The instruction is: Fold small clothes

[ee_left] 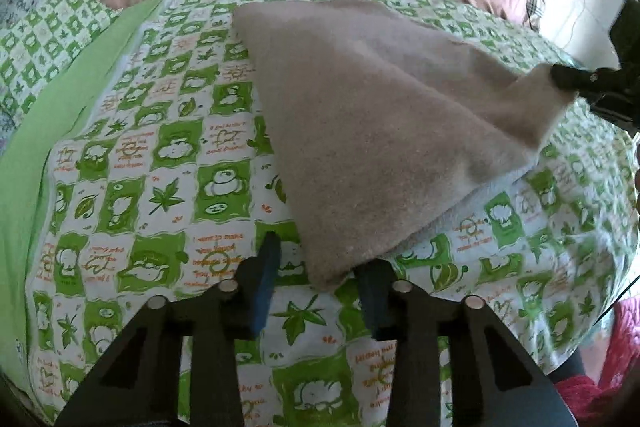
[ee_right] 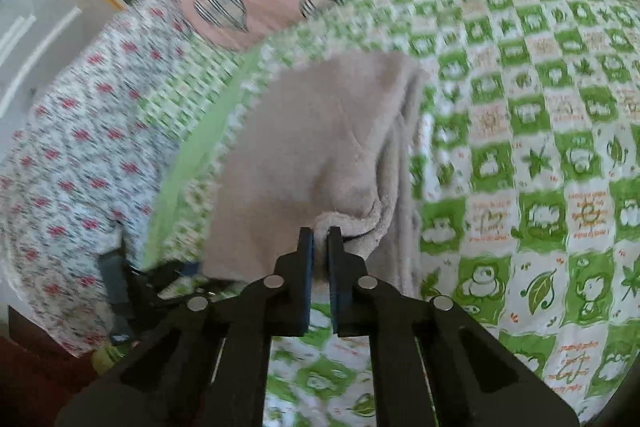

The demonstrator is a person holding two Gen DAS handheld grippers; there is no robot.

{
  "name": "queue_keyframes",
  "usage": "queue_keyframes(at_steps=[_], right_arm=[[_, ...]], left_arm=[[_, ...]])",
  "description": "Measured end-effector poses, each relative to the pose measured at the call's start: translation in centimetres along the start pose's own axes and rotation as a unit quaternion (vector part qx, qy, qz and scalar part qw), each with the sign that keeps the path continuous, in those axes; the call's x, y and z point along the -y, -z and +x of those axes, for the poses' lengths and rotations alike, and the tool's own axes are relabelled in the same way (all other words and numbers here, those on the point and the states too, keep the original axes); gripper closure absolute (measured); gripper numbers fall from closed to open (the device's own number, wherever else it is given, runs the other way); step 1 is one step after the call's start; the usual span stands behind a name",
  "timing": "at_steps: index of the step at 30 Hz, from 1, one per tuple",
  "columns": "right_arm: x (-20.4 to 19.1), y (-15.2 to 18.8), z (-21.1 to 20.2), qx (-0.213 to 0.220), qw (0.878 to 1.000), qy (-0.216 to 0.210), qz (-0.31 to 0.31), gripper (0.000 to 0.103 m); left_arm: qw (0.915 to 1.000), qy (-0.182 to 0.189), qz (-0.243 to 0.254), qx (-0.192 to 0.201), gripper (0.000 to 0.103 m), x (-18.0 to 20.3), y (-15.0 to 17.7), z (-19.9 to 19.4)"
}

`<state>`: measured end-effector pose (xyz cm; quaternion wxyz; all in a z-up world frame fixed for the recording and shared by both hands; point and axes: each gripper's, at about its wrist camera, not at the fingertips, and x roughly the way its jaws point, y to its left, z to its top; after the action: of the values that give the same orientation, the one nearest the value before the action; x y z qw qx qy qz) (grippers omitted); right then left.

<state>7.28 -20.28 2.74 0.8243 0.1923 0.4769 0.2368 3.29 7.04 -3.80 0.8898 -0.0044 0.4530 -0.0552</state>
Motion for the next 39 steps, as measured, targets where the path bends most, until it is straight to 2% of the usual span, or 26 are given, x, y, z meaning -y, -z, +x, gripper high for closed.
queue_keyframes(at_steps=[2,4,7,9,10,12,16,18,20,21,25,27,28,29,31,34,35,39], right_arm=[[0.0,0.0,-1.1,0.023,1.0,-0.017,0.003,0.097],[0.0,0.5,-1.0,0.024,1.0,-0.01,-0.004,0.097],[0.6,2.2,0.1,0.002,1.0,0.023,-0.02,0.097],[1.6,3.4,1.2,-0.025,0.998,0.063,-0.018,0.097],[2.2,4.1,1.9,-0.042,0.995,0.087,-0.018,0.097],[2.9,5.0,2.6,-0.056,0.994,0.097,-0.009,0.097],[2.7,4.1,2.0,-0.051,0.996,0.073,0.014,0.094],[2.2,3.0,1.4,-0.034,0.998,0.058,0.016,0.086],[2.2,1.4,0.9,-0.009,0.999,0.035,0.029,0.049],[2.3,0.6,1.0,-0.003,0.999,0.03,0.033,0.045],[3.1,-2.5,4.0,-0.011,0.998,0.034,0.05,0.045],[4.5,-3.6,6.0,-0.024,0.996,0.032,0.083,0.046],[5.0,-4.0,7.0,-0.029,0.995,0.021,0.096,0.053],[5.4,-4.4,7.6,-0.032,0.994,0.015,0.101,0.072],[5.1,-5.0,8.0,-0.034,0.995,0.025,0.091,0.089],[4.1,-6.3,6.9,0.001,0.998,0.033,0.057,0.096],[4.1,-6.4,6.9,0.006,0.998,0.05,0.048,0.096],[5.4,-5.9,9.1,-0.022,0.995,0.083,0.052,0.096]], left_arm=[[0.9994,0.018,-0.029,0.002,0.08,-0.7,0.0,-0.3],[0.9968,0.041,-0.068,-0.001,0.087,-1.6,-0.1,-0.3],[0.9881,0.076,-0.133,-0.008,0.089,-3.0,0.3,0.0],[0.9819,0.095,-0.162,-0.02,0.089,-3.7,0.7,0.5],[0.9804,0.099,-0.169,-0.022,0.089,-3.9,0.9,0.7],[0.9811,0.098,-0.165,-0.022,0.089,-3.7,0.9,0.6],[0.9841,0.088,-0.153,-0.023,0.089,-3.2,0.6,0.4],[0.9837,0.089,-0.154,-0.025,0.089,-3.1,0.7,0.5],[0.984,0.089,-0.152,-0.025,0.089,-3.2,0.6,0.6],[0.9841,0.089,-0.151,-0.025,0.089,-3.3,0.6,0.6],[0.9839,0.091,-0.151,-0.027,0.089,-3.4,0.4,0.8],[0.9845,0.09,-0.148,-0.027,0.089,-3.3,0.4,0.8],[0.9848,0.09,-0.146,-0.027,0.089,-3.3,0.3,0.9],[0.985,0.089,-0.145,-0.027,0.089,-3.3,0.4,0.9],[0.9852,0.089,-0.144,-0.028,0.089,-3.3,0.3,1.1],[0.9853,0.091,-0.141,-0.03,0.089,-3.3,0.2,1.2],[0.985,0.094,-0.142,-0.03,0.089,-3.4,0.2,1.4],[0.9846,0.097,-0.142,-0.034,0.089,-3.5,0.0,1.6]])
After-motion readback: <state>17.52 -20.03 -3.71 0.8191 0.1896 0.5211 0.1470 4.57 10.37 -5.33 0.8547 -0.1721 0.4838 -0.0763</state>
